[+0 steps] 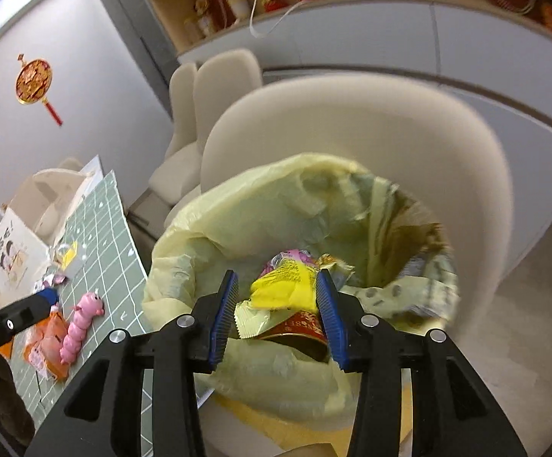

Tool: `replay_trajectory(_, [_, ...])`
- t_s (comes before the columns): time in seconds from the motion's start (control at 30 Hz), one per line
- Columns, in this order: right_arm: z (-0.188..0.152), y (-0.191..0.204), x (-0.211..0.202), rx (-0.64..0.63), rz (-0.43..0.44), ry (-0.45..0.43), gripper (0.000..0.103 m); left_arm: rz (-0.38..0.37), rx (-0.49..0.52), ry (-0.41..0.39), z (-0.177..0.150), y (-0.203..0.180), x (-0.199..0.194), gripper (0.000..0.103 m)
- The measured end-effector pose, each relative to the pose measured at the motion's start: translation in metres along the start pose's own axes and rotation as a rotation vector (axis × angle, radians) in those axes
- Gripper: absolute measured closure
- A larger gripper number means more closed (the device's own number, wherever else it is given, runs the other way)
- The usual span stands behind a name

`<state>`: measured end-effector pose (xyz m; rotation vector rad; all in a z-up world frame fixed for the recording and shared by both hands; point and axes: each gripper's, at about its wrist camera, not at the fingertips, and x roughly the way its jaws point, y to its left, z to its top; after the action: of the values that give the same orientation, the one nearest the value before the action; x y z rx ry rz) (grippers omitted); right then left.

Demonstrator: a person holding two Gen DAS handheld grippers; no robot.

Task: Collect trash
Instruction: 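Lower the pink-yellow wrapper into the yellow bag and open the right gripper, then grasp the orange AIR CUSHION bag with the right gripper while the left gripper moves over the white-green box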

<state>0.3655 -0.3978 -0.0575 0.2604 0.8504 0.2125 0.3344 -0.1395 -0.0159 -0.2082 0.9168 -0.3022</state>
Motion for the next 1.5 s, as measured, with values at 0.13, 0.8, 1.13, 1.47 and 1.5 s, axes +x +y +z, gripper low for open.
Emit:
replay_trajectory(0.13, [-0.01,0.021,-0.02,0.015,-0.016,-0.048,0.062,0.036,0.041,-0.034,-0.017,0.014,-0.026,0.044])
replay_trajectory(0.8, [-0.138,0.224,-0.081,-0.023,-0.079,-0.071,0.055,0.137,-0.008,-0.13,-0.115,0.225,-0.174,0.044])
replay_trajectory(1.13, [-0.169,0.307,-0.068,-0.12,-0.067,-0.021,0.055,0.17,0.07,-0.132,-0.067,0.359,-0.179,0.043])
replay_trajectory(1.47, [-0.195,0.34,-0.023,-0.202,-0.093,0.118,0.055,0.142,-0.005,0.011,0.002,0.459,-0.094,0.043])
replay_trajectory(1.5, [-0.196,0.339,-0.017,-0.195,-0.092,0.133,0.055,0.134,-0.019,0.028,0.004,0.464,-0.087,0.043])
